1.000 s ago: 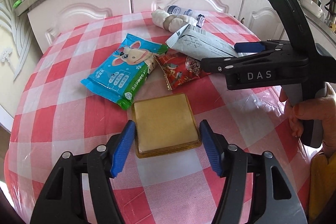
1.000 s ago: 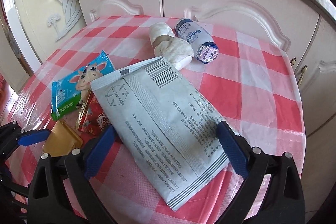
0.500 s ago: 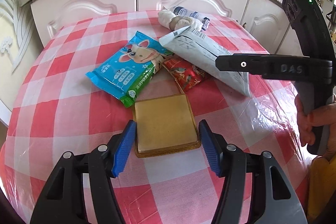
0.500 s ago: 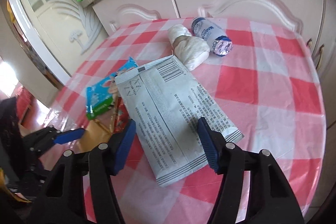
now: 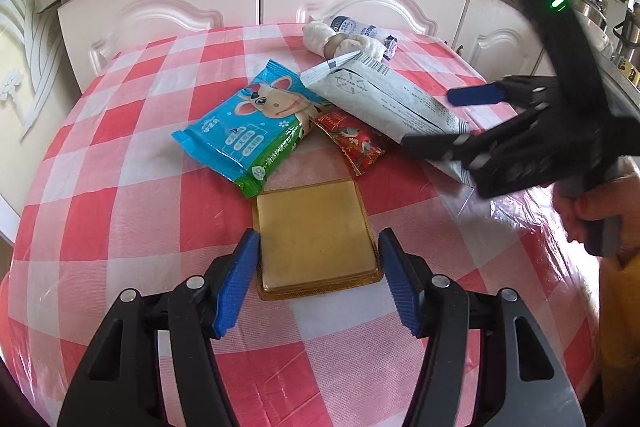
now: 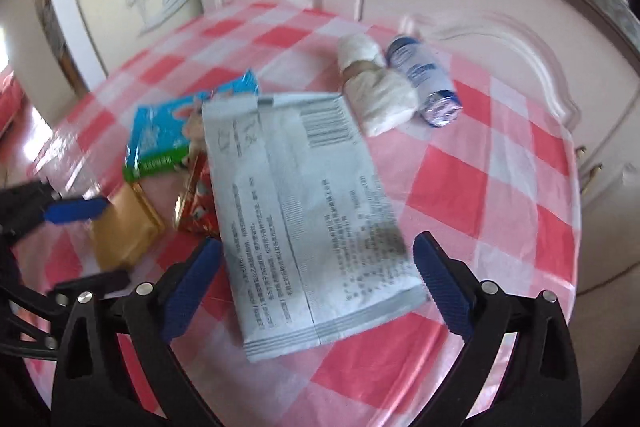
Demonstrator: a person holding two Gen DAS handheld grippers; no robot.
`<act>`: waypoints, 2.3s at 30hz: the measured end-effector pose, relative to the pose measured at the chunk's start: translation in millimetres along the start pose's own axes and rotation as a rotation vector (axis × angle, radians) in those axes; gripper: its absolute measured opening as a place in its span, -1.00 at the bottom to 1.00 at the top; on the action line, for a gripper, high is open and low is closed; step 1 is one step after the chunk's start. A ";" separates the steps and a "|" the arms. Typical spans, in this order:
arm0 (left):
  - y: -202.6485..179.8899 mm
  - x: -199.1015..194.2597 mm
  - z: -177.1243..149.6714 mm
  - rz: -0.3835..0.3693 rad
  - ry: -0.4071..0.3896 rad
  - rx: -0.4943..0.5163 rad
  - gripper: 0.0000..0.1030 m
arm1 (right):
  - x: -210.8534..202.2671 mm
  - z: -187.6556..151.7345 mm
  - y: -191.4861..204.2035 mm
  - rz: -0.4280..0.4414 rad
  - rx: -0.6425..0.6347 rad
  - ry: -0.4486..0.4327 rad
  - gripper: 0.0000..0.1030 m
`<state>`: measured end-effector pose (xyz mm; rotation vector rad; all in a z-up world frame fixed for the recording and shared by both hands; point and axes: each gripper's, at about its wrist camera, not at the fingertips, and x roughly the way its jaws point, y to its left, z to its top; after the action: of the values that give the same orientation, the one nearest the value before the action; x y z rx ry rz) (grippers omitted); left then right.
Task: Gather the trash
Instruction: 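Close the right tool on the white paper packet while the left tool holds the gold packet, then lift the paper packet with the right tool and the gold packet with the left tool, then carry the gold packet and paper packet with both tools over the orange bucket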
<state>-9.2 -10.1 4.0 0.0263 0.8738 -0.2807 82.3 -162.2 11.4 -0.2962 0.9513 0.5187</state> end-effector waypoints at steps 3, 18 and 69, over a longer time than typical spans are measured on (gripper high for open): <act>2.0 -0.8 -0.1 -0.012 -0.003 -0.008 0.20 | 8.1 3.0 -0.2 -0.009 -0.017 0.003 0.91; 20.8 -11.8 -5.1 -0.066 -0.023 -0.081 0.20 | -12.5 -14.4 5.0 0.073 0.161 -0.082 0.57; 125.8 -125.9 -80.2 -0.055 -0.169 -0.316 0.20 | -130.8 -39.2 70.7 0.174 0.451 -0.331 -0.85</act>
<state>-114.1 151.3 36.5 -0.3118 0.7429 -0.1901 -45.0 -158.7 97.5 0.2747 0.7474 0.4783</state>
